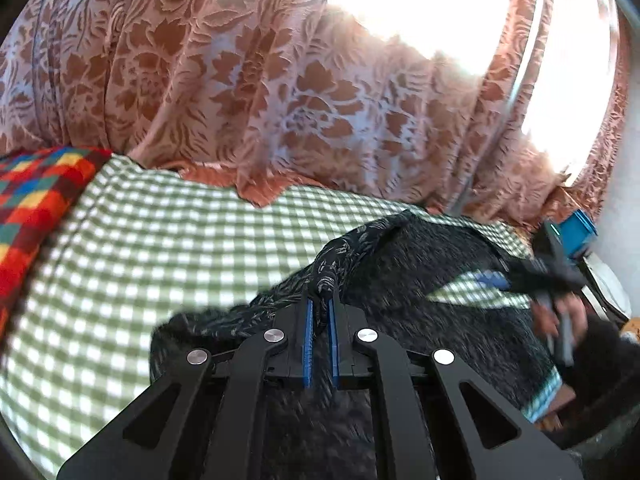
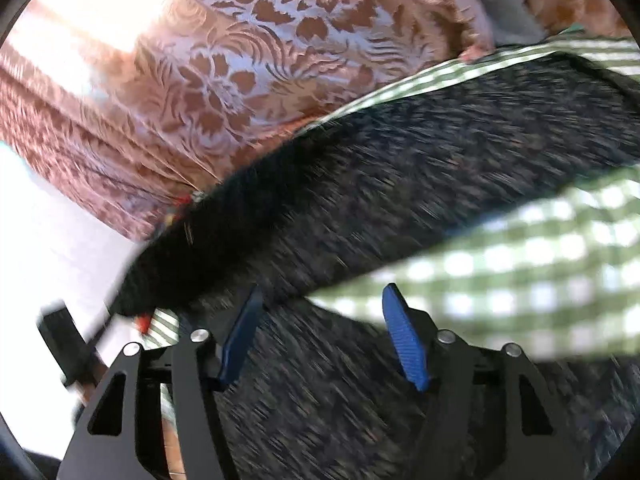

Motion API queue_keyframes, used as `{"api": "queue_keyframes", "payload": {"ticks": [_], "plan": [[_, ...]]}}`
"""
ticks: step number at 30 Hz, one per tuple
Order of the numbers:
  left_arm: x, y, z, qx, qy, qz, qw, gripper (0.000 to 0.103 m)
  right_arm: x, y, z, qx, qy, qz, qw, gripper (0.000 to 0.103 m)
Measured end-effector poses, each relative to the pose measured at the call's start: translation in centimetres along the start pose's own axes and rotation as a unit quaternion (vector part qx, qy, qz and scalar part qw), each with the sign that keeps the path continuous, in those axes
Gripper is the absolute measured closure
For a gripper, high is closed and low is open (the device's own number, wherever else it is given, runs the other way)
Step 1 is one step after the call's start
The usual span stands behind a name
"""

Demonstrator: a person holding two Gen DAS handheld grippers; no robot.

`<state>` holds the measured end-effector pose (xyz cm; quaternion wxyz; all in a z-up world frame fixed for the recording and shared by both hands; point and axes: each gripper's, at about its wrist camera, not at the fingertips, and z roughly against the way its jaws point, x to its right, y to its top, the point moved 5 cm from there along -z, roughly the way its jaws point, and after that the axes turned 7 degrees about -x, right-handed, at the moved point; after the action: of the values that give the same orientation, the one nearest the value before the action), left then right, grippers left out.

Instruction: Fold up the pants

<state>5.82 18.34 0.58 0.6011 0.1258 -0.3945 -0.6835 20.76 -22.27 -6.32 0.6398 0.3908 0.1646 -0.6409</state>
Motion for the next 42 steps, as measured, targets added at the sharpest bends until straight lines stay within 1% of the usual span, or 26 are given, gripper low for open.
{"api": "queue_keyframes", "payload": {"ticks": [2,4,5,9,10,11,12,13,14,15,17,18,20,21,23,24,26,28,30,32,35,36,38,39,40,42], "plan": [[0.3,-1.2,0.3,-0.003,-0.002,0.001,1.0,0.098,0.2,2.0,-1.0,-0.002,0.02,-0.028,0.999,0.046],[0.3,-2.0,0.5,-0.005,-0.009,0.01,0.9999,0.098,0.9,4.5,-2.4,-0.002,0.036,-0.07,0.997,0.046],[0.2,-2.5,0.6,-0.006,-0.01,0.015,0.9998,0.098,1.3,5.3,-2.8,0.001,0.034,-0.082,0.996,0.046],[-0.2,-3.2,0.7,-0.008,-0.013,0.028,0.9995,0.098,3.9,8.7,-5.3,0.0,-0.02,-0.13,0.991,0.048],[-0.4,-3.4,0.8,-0.009,-0.013,0.031,0.9994,0.098,4.3,9.1,-5.6,-0.001,-0.031,-0.135,0.99,0.053],[-0.5,-3.5,0.8,-0.01,-0.012,0.033,0.9993,0.098,4.7,9.5,-5.9,-0.001,-0.045,-0.14,0.989,0.057],[-0.8,-3.5,0.8,-0.011,-0.009,0.035,0.9993,0.098,5.1,9.9,-6.0,0.004,-0.061,-0.14,0.988,0.07],[-1.0,-3.3,0.8,-0.012,-0.006,0.037,0.9992,0.098,5.2,10.4,-5.9,0.01,-0.07,-0.138,0.988,0.087],[-1.3,-3.0,0.7,-0.013,-0.002,0.04,0.9991,0.098,5.2,10.8,-5.8,0.016,-0.075,-0.132,0.988,0.092],[-1.7,-2.5,0.5,-0.011,0.005,0.043,0.999,0.098,4.9,11.0,-5.5,0.02,-0.077,-0.122,0.989,0.096],[-2.1,-1.1,0.0,-0.008,0.025,0.042,0.9988,0.098,3.7,11.5,-4.7,0.031,-0.085,-0.094,0.992,0.098],[-2.5,0.0,-0.3,-0.004,0.049,0.035,0.9982,0.098,2.7,11.5,-3.9,0.039,-0.081,-0.076,0.993,0.098],[-3.3,2.0,-0.4,0.007,0.074,0.03,0.9968,0.098,1.0,11.2,-1.9,0.055,-0.065,-0.051,0.995,0.098],[-3.9,3.3,-0.2,0.019,0.09,0.03,0.9953,0.098,0.3,10.9,-1.0,0.06,-0.057,-0.04,0.996,0.098],[-4.9,5.0,0.4,0.037,0.109,0.035,0.9927,0.098,-1.3,9.7,0.7,0.068,-0.037,-0.012,0.997,0.098],[-5.3,5.4,0.8,0.043,0.114,0.037,0.9919,0.098,-2.4,8.4,2.1,0.071,-0.025,0.01,0.997,0.098],[-5.4,5.5,1.4,0.048,0.118,0.036,0.9912,0.098,-3.8,6.0,3.8,0.073,-0.009,0.04,0.997,0.098],[-5.3,4.2,2.2,0.046,0.119,0.035,0.9912,0.098,-4.9,2.4,5.4,0.064,0.007,0.067,0.996,0.098],[-5.2,2.2,2.9,0.038,0.119,0.042,0.9913,0.098,-5.5,-1.3,6.0,0.046,0.017,0.087,0.995,0.098],[-5.3,-0.1,3.4,0.029,0.111,0.062,0.9915,0.098,-5.1,-5.3,5.8,0.017,0.023,0.09,0.996,0.098],[-5.7,-4.7,3.6,0.001,0.106,0.098,0.9895,0.098,-3.9,-9.6,4.3,-0.026,0.009,0.083,0.996,0.098],[-5.9,-6.4,3.4,-0.014,0.104,0.113,0.988,0.098,-3.2,-11.3,3.6,-0.043,0.005,0.072,0.996,0.098],[-6.0,-9.0,3.1,-0.036,0.112,0.131,0.9843,0.092,-2.0,-13.1,2.6,-0.062,-0.006,0.057,0.996,0.098],[-6.3,-10.4,3.1,-0.045,0.119,0.149,0.9806,0.091,-1.1,-13.9,2.0,-0.071,-0.018,0.051,0.996,0.098],[-6.6,-11.2,3.2,-0.053,0.12,0.165,0.9776,0.086,-0.8,-14.4,1.6,-0.075,-0.023,0.046,0.996,0.098],[-7.4,-12.9,3.9,-0.061,0.112,0.214,0.9686,0.076,-0.3,-15.0,1.1,-0.078,-0.032,0.045,0.995,0.098]]}}
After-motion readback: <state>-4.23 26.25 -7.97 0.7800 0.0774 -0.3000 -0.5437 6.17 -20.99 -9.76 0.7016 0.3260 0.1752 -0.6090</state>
